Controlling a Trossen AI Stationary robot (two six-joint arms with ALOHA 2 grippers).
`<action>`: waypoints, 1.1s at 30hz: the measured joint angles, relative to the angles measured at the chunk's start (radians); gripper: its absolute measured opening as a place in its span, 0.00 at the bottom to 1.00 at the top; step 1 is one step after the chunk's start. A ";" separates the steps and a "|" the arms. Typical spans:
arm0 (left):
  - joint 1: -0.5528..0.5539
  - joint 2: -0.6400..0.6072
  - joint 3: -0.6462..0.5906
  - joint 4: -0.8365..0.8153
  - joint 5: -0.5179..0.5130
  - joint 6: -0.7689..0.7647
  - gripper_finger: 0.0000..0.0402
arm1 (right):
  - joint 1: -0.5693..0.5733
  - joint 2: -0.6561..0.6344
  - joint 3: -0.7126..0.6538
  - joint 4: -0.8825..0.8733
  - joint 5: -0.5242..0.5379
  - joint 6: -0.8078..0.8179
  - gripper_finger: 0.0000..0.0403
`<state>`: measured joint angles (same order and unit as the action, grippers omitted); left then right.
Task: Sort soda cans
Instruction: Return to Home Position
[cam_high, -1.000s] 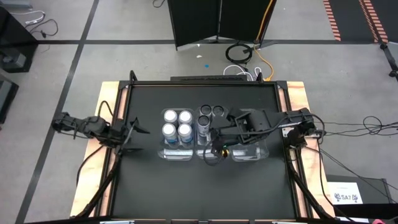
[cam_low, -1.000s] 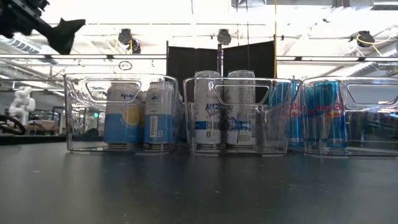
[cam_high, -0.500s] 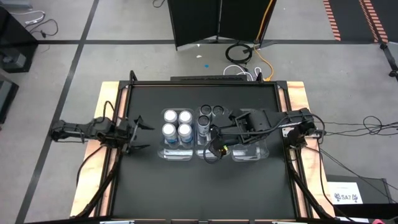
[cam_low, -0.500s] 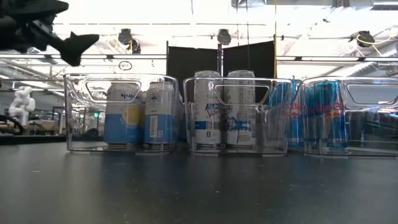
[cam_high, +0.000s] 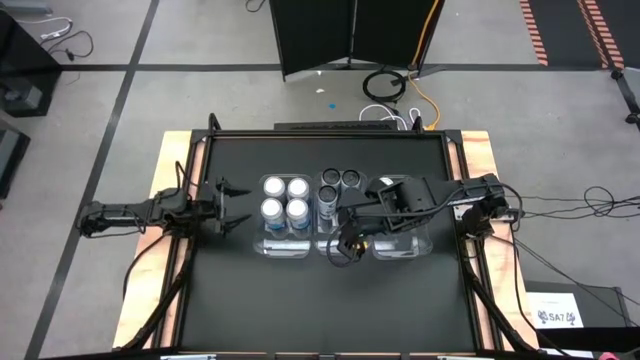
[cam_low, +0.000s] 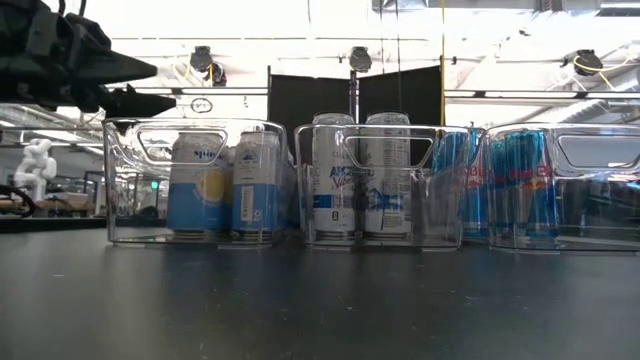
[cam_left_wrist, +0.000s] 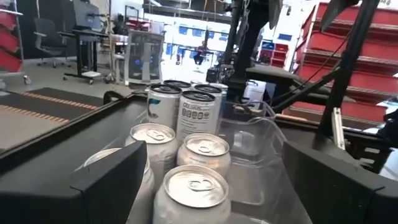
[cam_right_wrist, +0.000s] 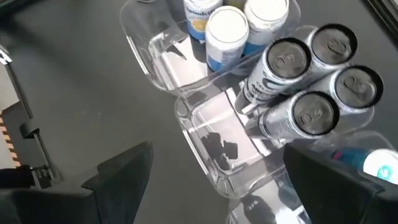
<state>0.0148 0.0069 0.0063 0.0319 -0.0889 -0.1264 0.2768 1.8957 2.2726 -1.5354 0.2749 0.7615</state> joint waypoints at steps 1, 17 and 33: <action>0.000 0.000 0.000 0.000 0.000 -0.007 0.95 | 0.000 0.000 0.000 0.007 0.000 -0.011 0.88; -0.001 0.000 0.000 -0.001 0.001 -0.023 0.95 | 0.032 0.006 -0.084 0.001 0.148 -0.094 0.88; -0.001 -0.001 -0.001 0.001 0.002 -0.023 0.95 | 0.058 -0.288 -0.894 0.716 0.184 -0.153 0.88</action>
<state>0.0135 0.0063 0.0051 0.0330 -0.0872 -0.1497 0.3347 1.6077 1.3787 -0.8195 0.4588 0.6083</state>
